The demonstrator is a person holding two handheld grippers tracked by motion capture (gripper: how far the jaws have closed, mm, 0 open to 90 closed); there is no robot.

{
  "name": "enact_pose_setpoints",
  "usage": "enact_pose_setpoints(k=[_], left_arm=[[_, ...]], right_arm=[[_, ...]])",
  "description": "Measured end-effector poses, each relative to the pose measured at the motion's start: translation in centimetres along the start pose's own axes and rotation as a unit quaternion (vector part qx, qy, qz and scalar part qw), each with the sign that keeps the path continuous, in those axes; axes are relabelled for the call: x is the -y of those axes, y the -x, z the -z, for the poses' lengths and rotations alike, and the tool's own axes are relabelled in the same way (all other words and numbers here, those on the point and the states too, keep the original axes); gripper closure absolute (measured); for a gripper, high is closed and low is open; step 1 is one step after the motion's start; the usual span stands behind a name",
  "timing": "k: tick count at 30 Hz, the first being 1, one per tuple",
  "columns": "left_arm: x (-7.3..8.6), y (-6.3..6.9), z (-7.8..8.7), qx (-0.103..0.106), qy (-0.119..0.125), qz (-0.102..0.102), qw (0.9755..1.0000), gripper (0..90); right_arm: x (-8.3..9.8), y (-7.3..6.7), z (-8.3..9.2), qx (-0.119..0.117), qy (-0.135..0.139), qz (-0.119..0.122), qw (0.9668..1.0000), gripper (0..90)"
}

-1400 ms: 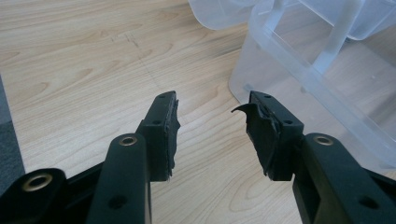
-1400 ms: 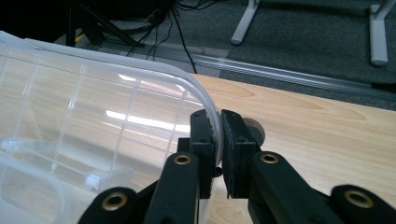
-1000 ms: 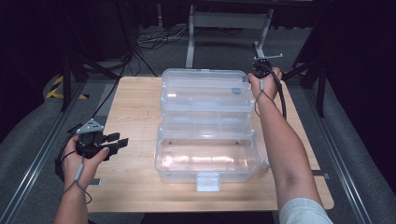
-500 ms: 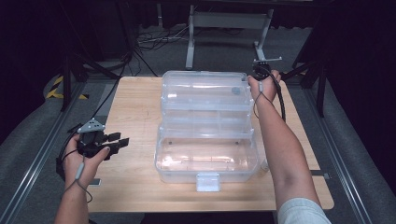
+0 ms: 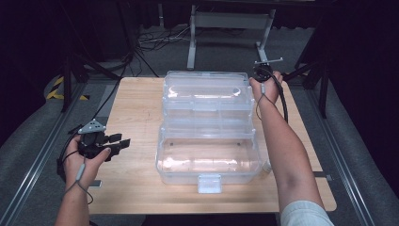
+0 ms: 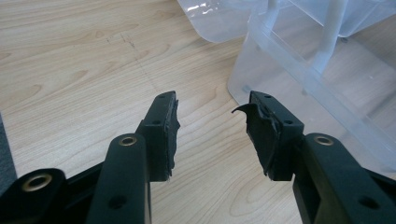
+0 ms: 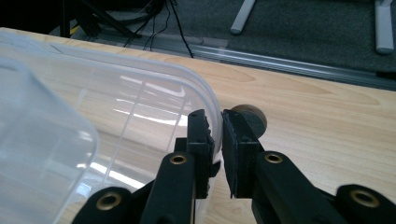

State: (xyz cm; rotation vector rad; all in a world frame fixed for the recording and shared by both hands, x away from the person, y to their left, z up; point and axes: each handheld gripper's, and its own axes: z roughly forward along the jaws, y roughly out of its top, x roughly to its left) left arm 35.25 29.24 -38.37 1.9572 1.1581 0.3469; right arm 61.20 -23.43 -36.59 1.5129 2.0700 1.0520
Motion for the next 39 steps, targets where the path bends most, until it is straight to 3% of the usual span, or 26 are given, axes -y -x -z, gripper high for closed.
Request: enact_pose_setpoints(k=[9,12,19,20,33,39], left_arm=[[-0.7,0.1,-0.8,0.008,-0.001,-0.006,1.0,53.6],[-1.1,0.1,-1.2,0.012,-0.002,-0.009,0.9999,52.8],[-2.2,0.7,-1.9,0.02,0.001,-0.021,0.9996,52.6],[-2.3,0.8,-1.9,0.022,0.0,-0.023,0.9995,52.4],[-2.5,0.7,-2.0,0.021,0.003,-0.02,0.9996,52.2],[-2.4,0.7,-1.9,0.02,0.002,-0.02,0.9996,52.3]], right_arm=[[-0.5,0.5,2.6,-0.001,0.025,0.008,0.9997,74.0],[-0.3,0.5,4.0,0.004,0.029,0.025,0.9993,72.0],[0.3,1.0,7.9,-0.003,0.051,0.034,0.9981,70.1],[0.5,1.1,9.1,-0.006,0.058,0.034,0.9977,69.5],[2.1,2.1,15.3,-0.049,0.095,0.039,0.9935,68.1],[3.3,2.1,17.3,-0.055,0.093,0.056,0.9925,67.6]])
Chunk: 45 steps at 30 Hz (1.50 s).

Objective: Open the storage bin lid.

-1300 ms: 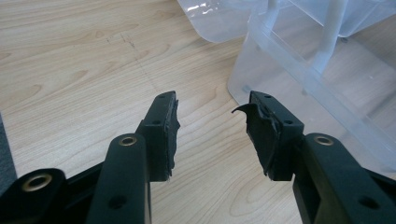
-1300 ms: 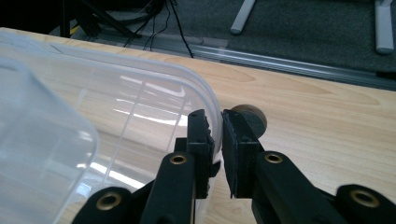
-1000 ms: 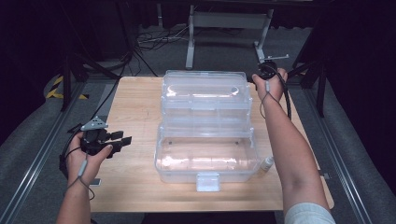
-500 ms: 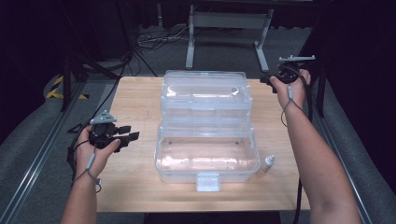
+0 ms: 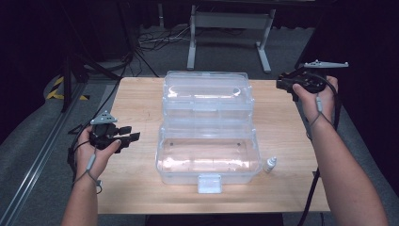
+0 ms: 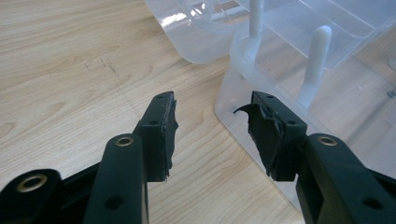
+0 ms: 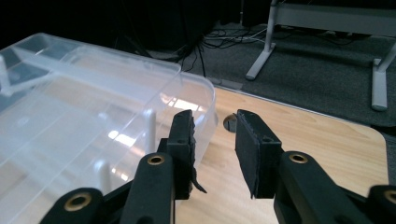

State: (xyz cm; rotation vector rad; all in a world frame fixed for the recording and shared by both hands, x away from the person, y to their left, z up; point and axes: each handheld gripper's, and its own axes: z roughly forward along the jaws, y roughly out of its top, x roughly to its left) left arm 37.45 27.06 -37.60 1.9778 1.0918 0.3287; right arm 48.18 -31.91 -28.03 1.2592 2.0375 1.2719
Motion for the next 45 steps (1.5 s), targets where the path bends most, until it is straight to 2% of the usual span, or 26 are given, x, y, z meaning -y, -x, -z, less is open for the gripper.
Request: enact_pose_setpoints(k=[4,10,18,25,30,34,39,45], left_arm=[[0.0,0.0,0.0,0.0,0.001,0.002,1.0,52.2],[0.0,0.2,0.2,-0.001,0.001,0.001,1.0,52.2],[0.1,0.2,0.1,-0.002,-0.002,0.0,1.0,52.1],[0.3,0.3,0.4,-0.003,-0.002,0.001,1.0,52.1],[0.6,0.4,0.6,-0.006,-0.006,0.001,1.0,52.0],[0.9,0.4,1.0,-0.009,-0.006,0.003,0.9999,51.9],[1.4,0.5,1.3,-0.014,-0.008,0.006,0.9999,51.9],[1.9,0.4,1.3,-0.016,-0.016,0.012,0.9997,51.6]], right_arm=[[0.9,-0.4,1.8,-0.011,0.004,0.004,0.9999,66.9],[1.8,-1.1,3.3,-0.025,0.0,0.012,0.9996,64.8],[3.3,-2.0,4.6,-0.041,-0.023,0.025,0.9986,62.6],[4.5,-2.4,5.1,-0.056,-0.043,0.02,0.9973,57.6],[5.7,-2.7,5.2,-0.059,-0.074,0.031,0.9951,55.9],[6.5,-2.7,5.2,-0.067,-0.09,0.029,0.9933,54.9],[7.4,-2.9,5.0,-0.071,-0.116,0.036,0.99,52.6],[8.6,-3.5,4.3,-0.08,-0.156,0.054,0.9831,51.6]])
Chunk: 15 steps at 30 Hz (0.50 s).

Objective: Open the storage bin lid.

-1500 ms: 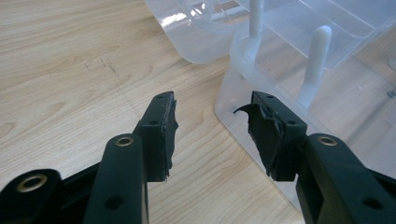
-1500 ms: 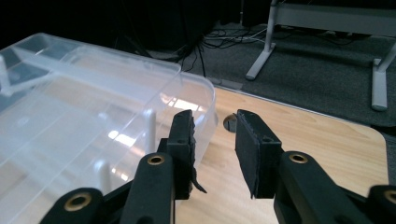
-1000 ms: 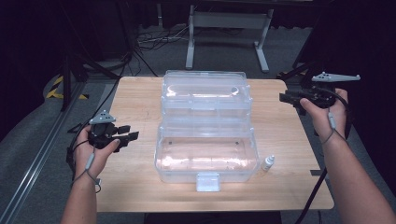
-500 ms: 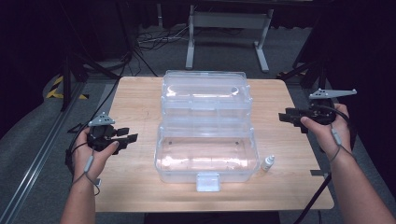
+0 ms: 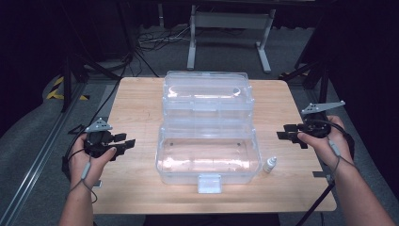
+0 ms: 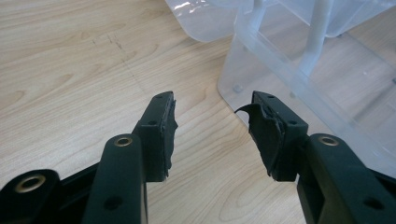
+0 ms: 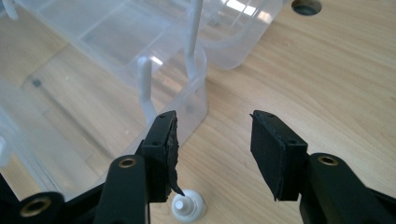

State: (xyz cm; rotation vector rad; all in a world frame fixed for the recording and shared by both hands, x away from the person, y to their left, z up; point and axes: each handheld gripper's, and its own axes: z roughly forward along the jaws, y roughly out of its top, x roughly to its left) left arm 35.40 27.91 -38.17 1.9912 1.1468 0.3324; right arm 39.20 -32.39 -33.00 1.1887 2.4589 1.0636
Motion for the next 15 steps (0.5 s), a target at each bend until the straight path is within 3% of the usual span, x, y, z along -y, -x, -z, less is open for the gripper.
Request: enact_pose_setpoints(k=[8,15], left_arm=[[0.1,0.0,0.0,-0.001,-0.002,0.001,1.0,50.9],[0.1,0.1,-0.6,0.003,-0.009,-0.001,1.0,50.9]], right_arm=[[0.7,-0.8,-1.6,-0.002,-0.051,0.017,0.9985,51.8],[1.0,-1.9,-2.8,0.005,-0.092,0.037,0.9951,51.2]])
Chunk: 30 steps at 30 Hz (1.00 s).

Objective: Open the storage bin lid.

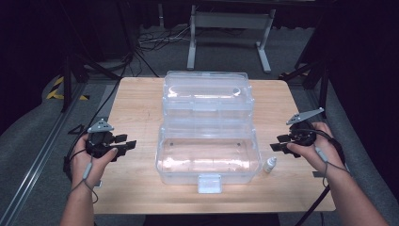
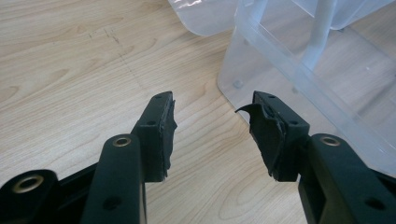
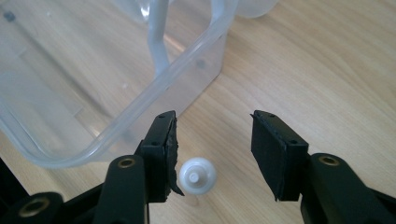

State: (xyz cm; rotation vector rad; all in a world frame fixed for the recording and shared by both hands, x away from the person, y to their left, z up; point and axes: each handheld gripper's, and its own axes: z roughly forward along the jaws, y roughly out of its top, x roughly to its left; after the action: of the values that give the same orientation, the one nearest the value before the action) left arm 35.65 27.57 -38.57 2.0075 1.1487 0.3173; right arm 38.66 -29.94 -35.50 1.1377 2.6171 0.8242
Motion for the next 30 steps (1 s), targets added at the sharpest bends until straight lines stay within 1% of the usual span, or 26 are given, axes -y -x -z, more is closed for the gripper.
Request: enact_pose_setpoints(k=[4,8,10,14,16,18,19,20,21,23,25,30], left_arm=[[0.0,0.0,0.0,0.001,-0.001,0.0,1.0,50.9],[0.0,-0.1,0.2,0.0,0.004,0.0,1.0,50.9],[0.0,-0.1,0.2,0.0,0.004,0.0,1.0,50.9],[-0.1,-0.2,0.1,0.003,0.004,0.0,1.0,50.9],[-0.1,-0.2,0.1,0.002,0.003,0.001,1.0,50.8],[-0.1,-0.2,0.1,0.002,0.003,0.002,1.0,50.8],[-0.1,-0.1,0.0,0.002,0.003,0.003,1.0,50.8],[-0.1,-0.1,-0.1,0.002,0.004,0.003,1.0,50.8],[-0.1,-0.1,-0.1,0.003,0.003,0.003,1.0,50.8],[-0.2,-0.1,-0.2,0.004,0.002,0.002,1.0,50.8],[-0.3,-0.1,-0.3,0.005,0.004,0.002,1.0,50.8],[-0.6,-0.1,-0.5,0.008,0.003,-0.002,1.0,50.9]], right_arm=[[0.2,-0.3,-0.7,-0.008,-0.023,0.001,0.9997,50.9],[0.6,-0.6,-1.4,-0.006,-0.044,0.002,0.999,50.9],[0.9,-0.7,-1.8,-0.009,-0.054,0.004,0.9985,51.0],[1.2,-0.8,-2.3,-0.011,-0.068,0.006,0.9976,51.5],[1.4,-0.9,-2.7,-0.008,-0.077,0.006,0.997,52.2],[1.5,-0.9,-2.8,-0.009,-0.078,0.005,0.9969,52.7],[1.6,-0.9,-3.0,-0.012,-0.086,0.006,0.9962,54.5],[1.6,-0.9,-3.0,-0.012,-0.086,0.006,0.9962,54.5],[1.7,-0.9,-3.2,-0.012,-0.091,0.006,0.9957,56.0],[1.8,-1.0,-3.3,-0.01,-0.096,0.008,0.9953,57.0],[1.8,-1.1,-3.7,-0.006,-0.108,0.014,0.994,58.5],[2.0,-1.3,-4.0,-0.002,-0.118,0.021,0.9928,61.3]])
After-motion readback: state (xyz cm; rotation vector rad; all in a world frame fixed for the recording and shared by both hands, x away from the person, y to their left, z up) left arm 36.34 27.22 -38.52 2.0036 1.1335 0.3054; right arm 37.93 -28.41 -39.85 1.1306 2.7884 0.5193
